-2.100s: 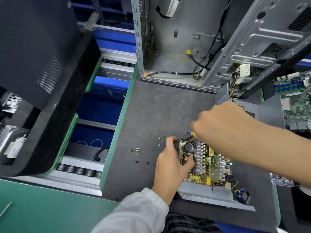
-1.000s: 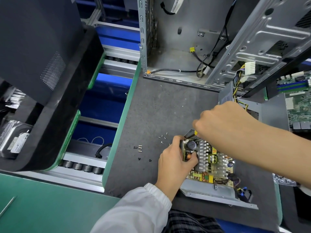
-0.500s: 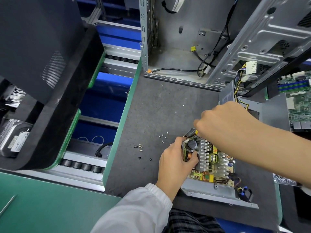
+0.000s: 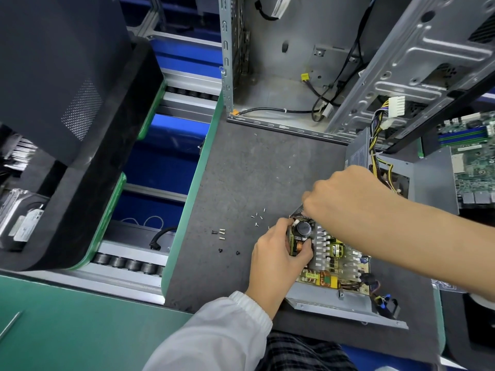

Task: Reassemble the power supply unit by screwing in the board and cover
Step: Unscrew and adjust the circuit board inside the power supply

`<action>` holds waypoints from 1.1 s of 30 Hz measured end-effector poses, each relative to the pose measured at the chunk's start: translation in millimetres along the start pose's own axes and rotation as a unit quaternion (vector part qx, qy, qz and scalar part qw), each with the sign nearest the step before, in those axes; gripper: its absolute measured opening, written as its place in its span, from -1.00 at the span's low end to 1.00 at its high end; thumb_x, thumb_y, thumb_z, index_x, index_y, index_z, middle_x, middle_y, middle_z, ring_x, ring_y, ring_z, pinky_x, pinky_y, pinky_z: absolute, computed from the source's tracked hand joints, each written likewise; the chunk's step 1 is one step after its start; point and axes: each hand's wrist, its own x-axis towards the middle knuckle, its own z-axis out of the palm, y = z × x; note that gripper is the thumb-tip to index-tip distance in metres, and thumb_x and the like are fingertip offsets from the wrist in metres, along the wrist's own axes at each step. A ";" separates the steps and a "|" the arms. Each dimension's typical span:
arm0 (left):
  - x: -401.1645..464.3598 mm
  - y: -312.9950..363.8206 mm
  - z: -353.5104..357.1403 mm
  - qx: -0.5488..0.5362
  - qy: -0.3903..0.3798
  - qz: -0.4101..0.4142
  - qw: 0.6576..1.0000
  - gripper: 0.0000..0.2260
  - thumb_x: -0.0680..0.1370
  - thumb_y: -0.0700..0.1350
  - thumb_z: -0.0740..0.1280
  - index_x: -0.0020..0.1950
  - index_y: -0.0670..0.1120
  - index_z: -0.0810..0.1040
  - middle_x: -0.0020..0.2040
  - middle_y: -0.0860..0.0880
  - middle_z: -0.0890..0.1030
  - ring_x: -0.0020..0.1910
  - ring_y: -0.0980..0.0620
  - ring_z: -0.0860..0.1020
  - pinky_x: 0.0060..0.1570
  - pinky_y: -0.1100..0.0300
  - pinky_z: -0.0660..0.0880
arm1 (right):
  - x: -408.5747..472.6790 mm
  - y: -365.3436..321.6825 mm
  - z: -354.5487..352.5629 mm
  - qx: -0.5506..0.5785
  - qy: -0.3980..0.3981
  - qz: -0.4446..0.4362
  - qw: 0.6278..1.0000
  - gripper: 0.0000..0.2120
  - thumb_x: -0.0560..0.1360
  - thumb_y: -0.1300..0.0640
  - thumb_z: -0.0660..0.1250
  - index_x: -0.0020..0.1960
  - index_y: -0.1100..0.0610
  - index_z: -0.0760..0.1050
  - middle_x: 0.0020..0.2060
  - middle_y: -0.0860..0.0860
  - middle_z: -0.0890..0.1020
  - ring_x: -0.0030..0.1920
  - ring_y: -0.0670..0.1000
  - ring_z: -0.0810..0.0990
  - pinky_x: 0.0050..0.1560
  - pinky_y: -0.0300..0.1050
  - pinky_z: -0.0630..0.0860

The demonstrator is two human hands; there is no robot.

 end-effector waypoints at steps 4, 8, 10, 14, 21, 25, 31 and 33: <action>0.0 0.1 -0.4 -0.005 0.004 -0.004 1.000 -0.76 0.46 -0.03 0.45 0.08 -0.06 0.54 -0.41 0.12 0.32 -0.40 0.14 0.36 -0.35 0.21 0.41 | -1.0 4.9 0.1 0.006 0.006 0.013 1.000 -0.84 0.62 0.03 0.16 -0.10 0.04 0.42 -0.24 -0.03 0.50 -0.07 0.11 0.62 -0.49 -0.19 0.08; 0.1 1.1 -1.4 0.001 0.000 -0.003 1.000 -0.76 0.46 -0.02 0.44 0.07 -0.05 0.54 -0.42 0.15 0.31 -0.40 0.18 0.38 -0.38 0.33 0.35 | -6.7 7.2 1.5 -0.023 0.013 0.042 0.999 -0.84 0.60 0.09 0.19 -0.16 0.02 0.35 -0.40 -0.04 0.28 -0.18 0.07 0.61 -0.52 -0.17 0.02; 0.1 2.0 -2.3 0.000 -0.002 -0.005 1.000 -0.76 0.46 -0.03 0.44 0.07 -0.04 0.54 -0.41 0.17 0.31 -0.38 0.24 0.41 -0.39 0.45 0.26 | -9.5 8.4 1.4 -0.030 0.005 0.051 0.998 -0.87 0.59 0.11 0.21 -0.14 0.01 0.39 -0.41 -0.05 0.25 -0.25 0.07 0.57 -0.53 -0.18 0.02; 0.1 2.5 -2.4 0.004 -0.007 -0.005 1.000 -0.76 0.47 -0.04 0.44 0.09 -0.05 0.54 -0.40 0.19 0.30 -0.36 0.27 0.41 -0.36 0.44 0.26 | -9.1 9.5 4.9 -0.031 0.004 0.051 0.998 -0.83 0.60 0.13 0.20 -0.17 0.02 0.33 -0.41 -0.05 0.24 -0.35 0.07 0.43 -0.52 -0.19 0.03; 0.3 4.2 -3.9 0.014 -0.016 0.003 1.000 -0.77 0.49 -0.04 0.42 0.08 -0.09 0.53 -0.37 0.18 0.30 -0.37 0.18 0.36 -0.32 0.30 0.32 | -1.9 10.1 9.6 -0.037 0.012 0.050 0.998 -0.85 0.59 0.08 0.21 -0.16 0.01 0.38 -0.42 -0.05 0.23 -0.34 0.05 0.49 -0.53 -0.19 0.01; 0.1 4.9 -4.7 0.013 -0.022 0.004 1.000 -0.79 0.49 -0.05 0.42 0.05 -0.11 0.53 -0.37 0.16 0.30 -0.37 0.15 0.34 -0.32 0.35 0.27 | 0.6 11.7 10.5 -0.024 0.008 0.047 0.999 -0.90 0.58 0.07 0.23 -0.12 0.01 0.45 -0.43 -0.06 0.24 -0.22 0.05 0.62 -0.52 -0.22 0.03; 0.6 4.6 -5.6 0.017 -0.027 0.001 0.999 -0.79 0.49 -0.04 0.42 0.06 -0.10 0.53 -0.38 0.16 0.29 -0.38 0.21 0.37 -0.37 0.47 0.23 | 2.2 8.3 10.4 -0.048 0.014 0.042 0.998 -0.78 0.58 0.11 0.23 -0.22 0.03 0.30 -0.43 -0.06 0.24 -0.36 0.06 0.49 -0.52 -0.21 0.02; 0.8 4.5 -5.4 0.020 -0.027 0.000 0.999 -0.79 0.49 -0.04 0.42 0.05 -0.10 0.53 -0.38 0.15 0.29 -0.38 0.25 0.39 -0.38 0.50 0.23 | 2.1 6.6 10.8 -0.044 0.009 0.039 0.998 -0.79 0.58 0.12 0.23 -0.22 0.03 0.31 -0.43 -0.06 0.25 -0.32 0.06 0.53 -0.52 -0.21 0.04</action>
